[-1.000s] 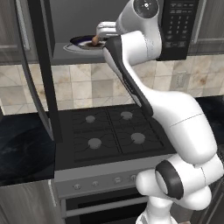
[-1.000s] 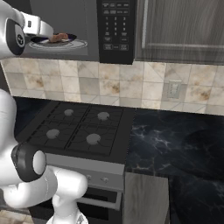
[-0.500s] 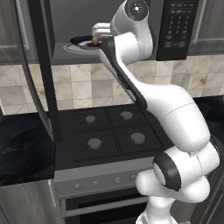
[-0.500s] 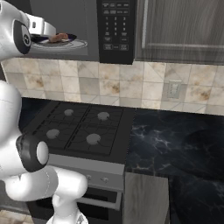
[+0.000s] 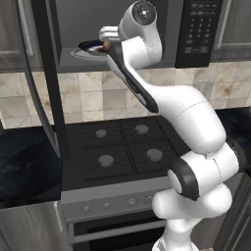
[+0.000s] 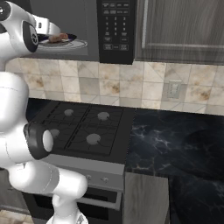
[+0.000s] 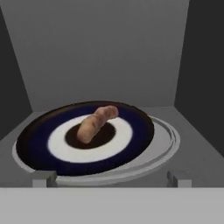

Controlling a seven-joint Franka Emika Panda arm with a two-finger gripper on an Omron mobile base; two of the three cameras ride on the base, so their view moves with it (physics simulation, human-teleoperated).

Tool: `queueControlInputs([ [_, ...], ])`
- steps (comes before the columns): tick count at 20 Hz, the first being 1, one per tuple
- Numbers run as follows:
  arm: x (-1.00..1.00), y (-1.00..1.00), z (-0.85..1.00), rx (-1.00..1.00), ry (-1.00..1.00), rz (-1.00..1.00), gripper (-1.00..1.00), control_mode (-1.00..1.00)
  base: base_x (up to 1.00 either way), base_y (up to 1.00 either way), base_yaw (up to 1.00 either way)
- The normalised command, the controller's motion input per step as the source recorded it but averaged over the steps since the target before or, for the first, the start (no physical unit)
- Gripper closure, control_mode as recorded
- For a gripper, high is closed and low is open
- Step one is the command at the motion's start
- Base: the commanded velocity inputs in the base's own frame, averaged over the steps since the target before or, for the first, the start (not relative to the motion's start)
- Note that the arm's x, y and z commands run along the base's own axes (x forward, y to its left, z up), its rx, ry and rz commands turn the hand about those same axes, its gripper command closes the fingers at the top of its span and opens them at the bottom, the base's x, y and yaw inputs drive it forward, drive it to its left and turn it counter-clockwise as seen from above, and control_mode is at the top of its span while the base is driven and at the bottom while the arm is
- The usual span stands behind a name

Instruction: Retrieve the reheated potato from the microwave, then place the potato, cheese, and condiment on the cutting board.

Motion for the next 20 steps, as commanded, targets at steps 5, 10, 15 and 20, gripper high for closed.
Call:
queueControlInputs([
  [5,0.38,0.07,0.0,0.0,0.02,0.0,-1.0,-1.0,0.0,0.0,0.0],
  [10,0.38,0.07,0.0,0.0,0.07,0.0,-1.0,-1.0,0.0,0.0,0.0],
  [15,0.42,0.1,0.0,0.0,0.11,0.0,-1.0,-1.0,0.0,0.0,0.0],
  [20,0.34,0.1,0.0,0.0,0.16,0.0,-1.0,-1.0,0.0,0.0,0.0],
])
